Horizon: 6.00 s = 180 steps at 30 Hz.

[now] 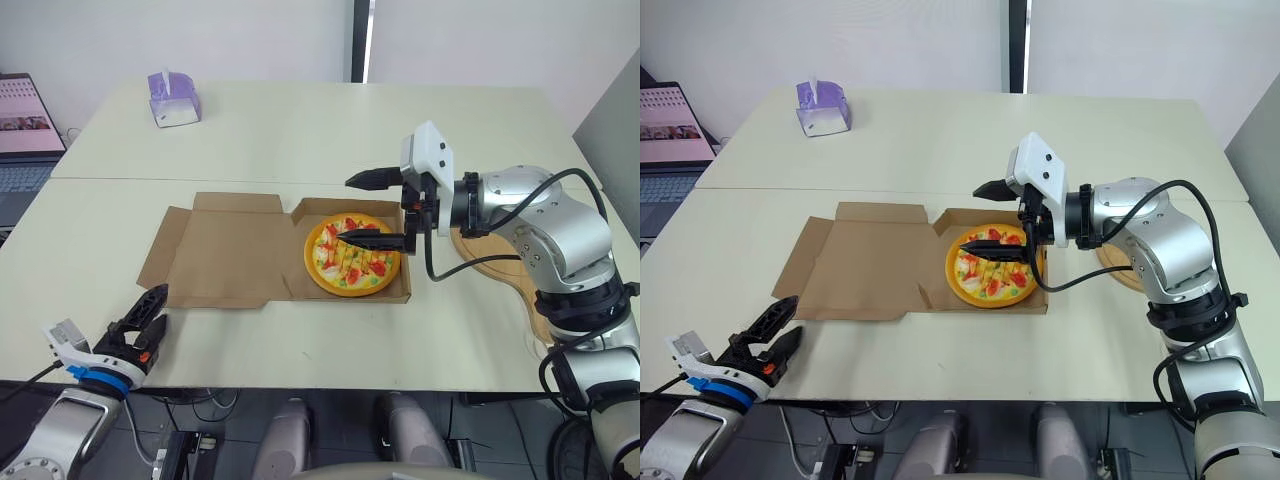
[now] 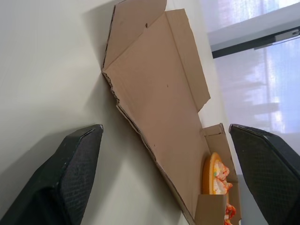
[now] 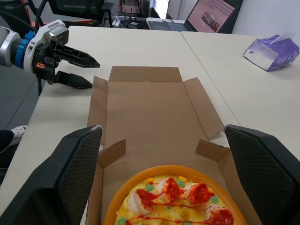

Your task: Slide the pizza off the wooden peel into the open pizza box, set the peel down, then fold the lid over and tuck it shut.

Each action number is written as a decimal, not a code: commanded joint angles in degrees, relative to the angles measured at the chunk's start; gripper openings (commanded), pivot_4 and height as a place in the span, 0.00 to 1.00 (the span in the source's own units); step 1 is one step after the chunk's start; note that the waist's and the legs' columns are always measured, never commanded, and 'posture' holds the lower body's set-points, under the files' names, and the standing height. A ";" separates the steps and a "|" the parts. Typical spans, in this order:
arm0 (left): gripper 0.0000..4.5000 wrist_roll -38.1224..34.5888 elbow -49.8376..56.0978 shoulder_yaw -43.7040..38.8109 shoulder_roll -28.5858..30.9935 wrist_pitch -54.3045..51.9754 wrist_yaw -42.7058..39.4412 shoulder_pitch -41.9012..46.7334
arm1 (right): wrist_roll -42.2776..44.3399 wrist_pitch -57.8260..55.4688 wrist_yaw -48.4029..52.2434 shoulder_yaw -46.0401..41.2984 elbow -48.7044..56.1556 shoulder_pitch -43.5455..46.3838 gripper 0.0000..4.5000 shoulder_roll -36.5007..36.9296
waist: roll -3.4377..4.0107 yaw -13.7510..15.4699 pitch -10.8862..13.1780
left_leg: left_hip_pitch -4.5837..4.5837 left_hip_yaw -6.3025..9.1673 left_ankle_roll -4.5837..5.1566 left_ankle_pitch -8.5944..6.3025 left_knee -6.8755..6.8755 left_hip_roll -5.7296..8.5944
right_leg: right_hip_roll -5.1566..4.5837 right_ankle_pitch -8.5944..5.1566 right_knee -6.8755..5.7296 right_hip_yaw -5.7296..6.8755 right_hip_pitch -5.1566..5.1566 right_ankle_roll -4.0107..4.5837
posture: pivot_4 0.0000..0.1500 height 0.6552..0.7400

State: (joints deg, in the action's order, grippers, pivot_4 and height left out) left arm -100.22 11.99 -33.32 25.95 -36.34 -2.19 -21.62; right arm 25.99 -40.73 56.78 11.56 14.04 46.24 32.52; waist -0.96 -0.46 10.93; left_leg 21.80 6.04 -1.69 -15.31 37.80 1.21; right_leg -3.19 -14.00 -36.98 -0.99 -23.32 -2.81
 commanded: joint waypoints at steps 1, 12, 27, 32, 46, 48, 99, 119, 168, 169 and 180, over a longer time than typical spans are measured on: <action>1.00 2.01 -2.52 -0.65 -0.33 -1.00 -3.41 1.13 | 0.56 0.10 -0.47 -1.58 2.53 1.27 0.99 0.35 | 0.00 -0.01 0.00 | 0.00 0.00 0.00 0.00 0.00 0.00 | 0.00 0.00 -0.01 0.00 0.00 0.00 | 1.00 1.00; 1.00 7.08 -6.96 0.57 -1.13 -3.64 -3.32 6.88 | 1.13 -0.98 -0.78 -1.81 4.18 0.85 0.99 0.71 | 0.04 0.21 -0.02 | -0.02 0.04 -0.01 0.01 0.00 0.01 | -0.02 0.01 -0.01 0.01 0.02 -0.01 | 1.00 1.00; 0.26 8.51 -8.78 -1.52 -3.31 -4.22 -0.27 9.17 | 1.25 -2.02 -1.52 -2.38 5.15 0.51 1.00 0.71 | 0.14 0.27 -0.07 | 0.00 0.03 -0.01 0.00 0.00 0.02 | -0.06 0.01 0.02 0.01 0.01 -0.02 | 1.00 1.00; 0.00 8.85 -8.31 -1.71 -3.26 -5.44 -0.05 8.94 | 1.29 -1.83 -1.62 -2.31 4.92 0.63 1.00 0.66 | 0.35 0.26 -0.15 | -0.03 0.03 -0.01 0.00 -0.02 0.03 | -0.08 0.00 0.01 0.02 0.01 -0.02 | 1.00 1.00; 0.00 12.07 -2.44 -3.51 2.29 -5.47 -1.40 13.95 | -0.96 0.73 -2.17 -3.53 3.14 -3.28 1.00 3.79 | 0.13 0.32 -0.04 | 0.08 0.08 -0.02 0.00 -0.03 0.01 | -0.07 0.00 0.06 0.06 -0.04 -0.02 | 1.00 1.00; 0.00 12.17 -1.89 -3.37 4.21 -5.85 -1.08 16.36 | -2.44 2.69 -2.23 -3.73 1.38 -4.36 1.00 5.06 | 0.09 0.39 -0.03 | 0.12 0.13 -0.03 0.00 -0.03 0.03 | -0.07 0.00 0.07 0.11 -0.05 -0.02 | 1.00 1.00; 0.00 48.20 -21.48 14.33 13.03 -9.62 -29.08 61.97 | -29.30 44.57 2.85 0.28 -48.67 0.99 0.01 -3.49 | -0.04 -1.37 0.06 | 0.28 -0.01 -0.99 0.52 -0.87 0.06 | -0.07 0.04 -0.12 -0.02 -0.71 -0.03 | 1.00 1.00; 0.00 54.15 -32.89 15.68 8.58 -5.86 -43.12 71.53 | -24.33 19.97 2.30 1.68 -8.91 -16.87 0.01 -3.43 | -0.05 -1.36 0.05 | 0.28 0.05 -1.00 0.54 -0.79 0.06 | -0.05 0.05 -0.25 0.03 -0.72 -0.04 | 1.00 1.00; 0.00 70.38 -41.76 18.34 7.20 9.97 -51.03 73.62 | -14.09 11.53 -29.64 -13.87 -14.52 -0.49 0.91 -18.50 | -0.08 -1.49 0.03 | 0.18 0.08 -0.94 0.55 -0.73 0.07 | -0.04 0.08 -0.86 0.01 -0.83 0.00 | 1.00 1.00; 0.00 70.42 -41.66 18.32 7.13 9.99 -51.01 73.58 | -14.10 11.58 -29.86 -13.85 -14.70 -0.39 0.86 -18.64 | -0.08 -1.48 0.02 | 0.18 0.08 -0.94 0.55 -0.73 0.08 | -0.04 0.08 -0.86 0.01 -0.83 0.00 | 1.00 1.00; 0.00 70.24 -40.02 18.01 7.14 9.63 -50.58 72.27 | -14.64 15.15 -30.75 -12.81 -19.68 2.05 0.01 -20.10 | -0.08 -1.55 0.03 | 0.16 0.08 -0.93 0.55 -0.73 0.07 | -0.04 0.08 -0.92 0.01 -0.85 0.00 | 1.00 1.00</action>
State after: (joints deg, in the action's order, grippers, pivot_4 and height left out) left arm -29.98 -29.91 -15.05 32.79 -27.14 -52.89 50.23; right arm 10.70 -27.47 26.12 -0.86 -6.67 46.42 12.58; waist -1.04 -2.01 10.95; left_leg 21.96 6.12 -2.62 -14.76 37.07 1.28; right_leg -3.23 -13.92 -37.90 -0.97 -24.17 -2.81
